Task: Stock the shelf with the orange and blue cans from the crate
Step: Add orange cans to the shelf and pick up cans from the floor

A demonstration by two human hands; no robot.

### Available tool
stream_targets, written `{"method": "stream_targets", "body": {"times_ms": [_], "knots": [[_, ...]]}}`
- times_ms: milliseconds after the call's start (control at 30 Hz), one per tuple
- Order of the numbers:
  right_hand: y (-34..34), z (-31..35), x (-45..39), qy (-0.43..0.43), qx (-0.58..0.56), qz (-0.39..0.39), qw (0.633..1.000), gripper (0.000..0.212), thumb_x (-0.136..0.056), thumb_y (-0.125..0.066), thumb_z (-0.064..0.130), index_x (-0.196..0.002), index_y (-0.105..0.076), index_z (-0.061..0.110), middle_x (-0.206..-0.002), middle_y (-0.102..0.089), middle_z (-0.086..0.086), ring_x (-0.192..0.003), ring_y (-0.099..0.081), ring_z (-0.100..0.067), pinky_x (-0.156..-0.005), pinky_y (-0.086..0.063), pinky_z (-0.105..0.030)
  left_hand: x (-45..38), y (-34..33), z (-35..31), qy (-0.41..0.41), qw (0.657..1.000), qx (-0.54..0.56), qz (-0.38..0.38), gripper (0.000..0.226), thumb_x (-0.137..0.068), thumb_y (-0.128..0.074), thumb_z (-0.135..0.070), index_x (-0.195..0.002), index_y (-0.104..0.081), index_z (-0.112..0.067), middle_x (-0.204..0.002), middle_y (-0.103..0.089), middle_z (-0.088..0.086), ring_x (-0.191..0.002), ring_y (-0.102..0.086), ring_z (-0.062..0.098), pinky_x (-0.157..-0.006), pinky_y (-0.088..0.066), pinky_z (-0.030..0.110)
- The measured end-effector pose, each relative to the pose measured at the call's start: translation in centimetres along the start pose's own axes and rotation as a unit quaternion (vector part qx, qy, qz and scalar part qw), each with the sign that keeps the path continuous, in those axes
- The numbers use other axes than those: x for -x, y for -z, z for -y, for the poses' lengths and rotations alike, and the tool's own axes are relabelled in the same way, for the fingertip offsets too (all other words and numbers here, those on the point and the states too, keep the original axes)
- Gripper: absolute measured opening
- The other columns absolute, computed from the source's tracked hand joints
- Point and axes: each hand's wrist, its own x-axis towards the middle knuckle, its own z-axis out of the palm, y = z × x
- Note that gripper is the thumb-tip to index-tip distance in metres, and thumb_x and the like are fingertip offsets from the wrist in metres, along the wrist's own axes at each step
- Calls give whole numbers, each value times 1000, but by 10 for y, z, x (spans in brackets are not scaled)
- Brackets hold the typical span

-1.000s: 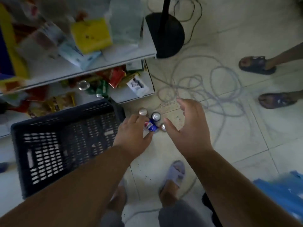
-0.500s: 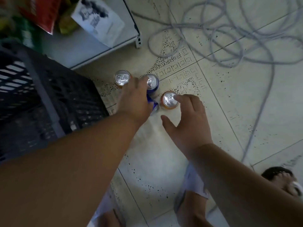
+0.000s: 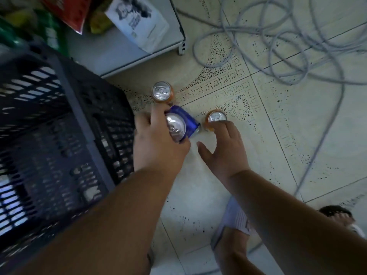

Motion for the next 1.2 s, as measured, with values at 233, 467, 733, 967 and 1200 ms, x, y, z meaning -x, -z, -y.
{"method": "stream_targets", "body": {"times_ms": [233,467,733,967,1200], "knots": [[-31,27,-35,42,49,133,989,56,-85,-69,24,-133,-46,8,-132,-47,-13,-119,-47,-29,-100,-44,-39,80,-17,27,153,987,28,33,75,-72,-81,-22,-131,-36,-31,-127,-33,1,-112,-48,22,-85,-37,22],[-100,19,-76,35,213,141,966,80,-83,-71,38,-144,-30,7,-135,-41,-15,-122,-41,-30,-102,-36,-40,74,-77,58,164,986,8,8,77,-62,-85,-16,-129,-47,-19,-121,-43,7,-106,-54,24,-83,-44,22],[-100,17,-81,0,222,124,967,70,-81,-71,23,-137,-32,8,-130,-50,-17,-118,-48,-32,-98,-39,-38,75,-73,64,173,983,8,55,78,-69,-82,-18,-134,-40,-24,-126,-37,4,-112,-51,22,-90,-46,21],[38,90,-2,-36,96,107,989,73,-76,-79,29,-132,-36,10,-126,-53,-11,-116,-51,-29,-92,-46,-39,139,18,-3,181,977,7,115,75,-74,-77,-17,-135,-35,-25,-132,-34,6,-118,-48,29,-93,-47,36],[245,203,80,-26,21,70,997,74,-68,-84,31,-127,-43,15,-116,-59,-4,-103,-56,-22,-84,-49,-32,213,180,-105,131,986,24,102,74,-72,-78,-17,-133,-39,-25,-128,-39,7,-116,-47,29,-97,-46,38]]}}
